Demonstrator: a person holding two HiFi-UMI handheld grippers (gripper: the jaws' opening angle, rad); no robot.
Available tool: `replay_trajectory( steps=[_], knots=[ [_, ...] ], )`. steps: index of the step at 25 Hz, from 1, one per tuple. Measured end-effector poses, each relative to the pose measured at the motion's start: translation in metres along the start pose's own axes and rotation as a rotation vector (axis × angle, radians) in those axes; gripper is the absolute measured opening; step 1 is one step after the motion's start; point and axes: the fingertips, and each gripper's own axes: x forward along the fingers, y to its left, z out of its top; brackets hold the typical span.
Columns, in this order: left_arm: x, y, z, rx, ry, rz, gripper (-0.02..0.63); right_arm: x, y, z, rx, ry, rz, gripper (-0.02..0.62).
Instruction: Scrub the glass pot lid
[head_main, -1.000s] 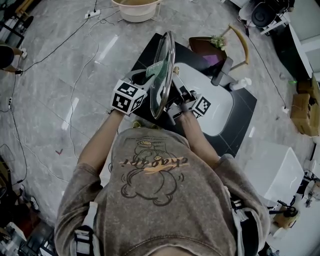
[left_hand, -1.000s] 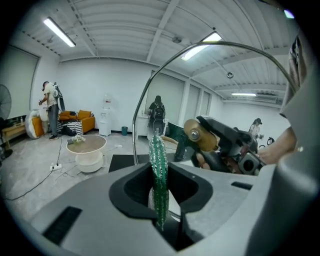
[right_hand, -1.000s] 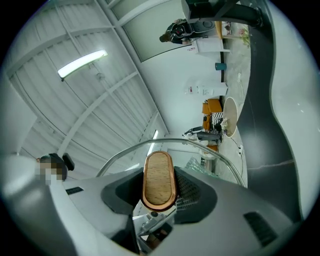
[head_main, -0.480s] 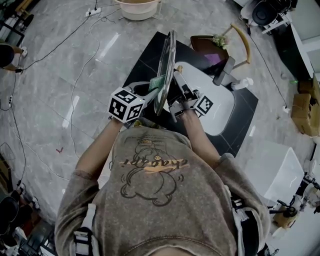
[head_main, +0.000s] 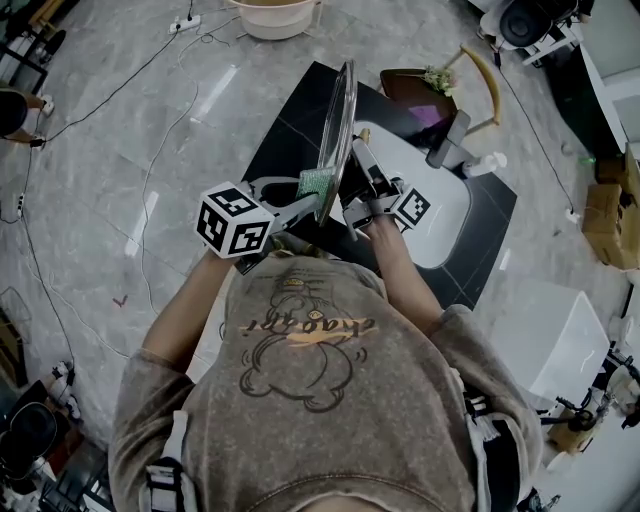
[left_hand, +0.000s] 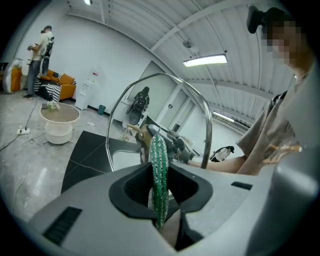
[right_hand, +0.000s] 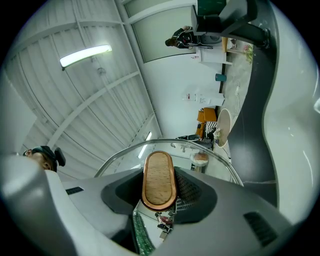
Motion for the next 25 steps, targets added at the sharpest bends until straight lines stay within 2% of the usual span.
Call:
replay_trajectory(
  steps=[8, 12, 16, 25],
  knots=[
    [-0.021, -0.025, 0.027, -0.076, -0.071, -0.102, 0.086, -0.005, 0.0, -0.001, -0.005, 0.006, -0.007, 0.179],
    [-0.031, -0.031, 0.043, -0.09, -0.101, -0.128, 0.086, -0.007, 0.001, -0.008, 0.007, 0.014, -0.004, 0.179],
    [-0.04, -0.029, 0.062, -0.144, -0.161, -0.16, 0.086, -0.008, -0.002, -0.015, 0.018, 0.031, -0.01, 0.179],
    [-0.047, -0.006, 0.086, -0.225, -0.252, -0.163, 0.085, -0.006, -0.001, -0.033, 0.017, 0.096, -0.013, 0.179]
  ],
)
